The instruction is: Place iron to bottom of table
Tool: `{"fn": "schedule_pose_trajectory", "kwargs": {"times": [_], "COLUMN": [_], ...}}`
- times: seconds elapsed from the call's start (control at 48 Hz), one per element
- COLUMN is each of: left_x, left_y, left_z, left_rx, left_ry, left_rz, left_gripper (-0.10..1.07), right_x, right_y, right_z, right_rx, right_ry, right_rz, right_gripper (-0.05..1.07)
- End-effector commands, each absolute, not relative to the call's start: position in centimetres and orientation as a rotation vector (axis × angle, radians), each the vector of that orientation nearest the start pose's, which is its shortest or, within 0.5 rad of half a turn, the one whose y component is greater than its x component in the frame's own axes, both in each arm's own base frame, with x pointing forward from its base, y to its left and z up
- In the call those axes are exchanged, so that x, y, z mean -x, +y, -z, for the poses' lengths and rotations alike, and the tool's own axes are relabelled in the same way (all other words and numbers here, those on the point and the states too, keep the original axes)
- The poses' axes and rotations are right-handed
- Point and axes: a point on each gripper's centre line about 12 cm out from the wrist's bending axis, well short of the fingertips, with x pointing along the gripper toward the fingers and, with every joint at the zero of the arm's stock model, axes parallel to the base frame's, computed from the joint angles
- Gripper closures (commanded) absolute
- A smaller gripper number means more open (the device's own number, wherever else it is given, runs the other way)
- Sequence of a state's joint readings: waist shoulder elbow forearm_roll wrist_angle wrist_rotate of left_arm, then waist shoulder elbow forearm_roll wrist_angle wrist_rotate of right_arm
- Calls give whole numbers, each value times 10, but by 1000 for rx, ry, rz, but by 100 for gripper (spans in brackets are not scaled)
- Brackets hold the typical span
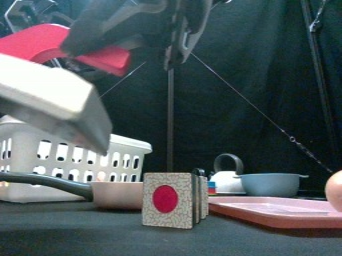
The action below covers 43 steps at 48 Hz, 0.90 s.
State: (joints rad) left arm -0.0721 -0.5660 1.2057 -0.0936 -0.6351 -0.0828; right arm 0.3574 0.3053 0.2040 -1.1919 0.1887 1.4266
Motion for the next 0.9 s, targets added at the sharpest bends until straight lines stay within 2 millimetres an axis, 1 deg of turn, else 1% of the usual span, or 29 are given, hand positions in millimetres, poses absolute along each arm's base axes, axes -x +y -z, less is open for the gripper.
{"fn": "schedule_pose_trajectory", "kwargs": {"times": [0.0,0.25,0.375,0.583,0.75,0.875], "left_x": [-249,-249,-249,-248,-248,-248], "left_y": [-12,-12,-12,-12,-11,-11], "left_z": [-237,-237,-237,-236,-235,-235], "left_rx": [156,155,157,157,165,170], "left_ry": [-13,-12,-12,-10,-9,-6], "left_rz": [20,20,20,20,12,8], "left_gripper": [0,0,0,0,0,0], "right_x": [-496,-513,-517,-518,-519,-520], "right_y": [155,138,131,132,128,125], "right_z": [-208,-196,-190,-185,-181,-182], "right_rx": [-92,-126,-155,-169,-170,-174], "right_ry": [514,522,528,532,539,536], "right_rz": [-107,-82,-90,-118,-109,-104], "right_gripper": [61,60,60,59,49,38]}}
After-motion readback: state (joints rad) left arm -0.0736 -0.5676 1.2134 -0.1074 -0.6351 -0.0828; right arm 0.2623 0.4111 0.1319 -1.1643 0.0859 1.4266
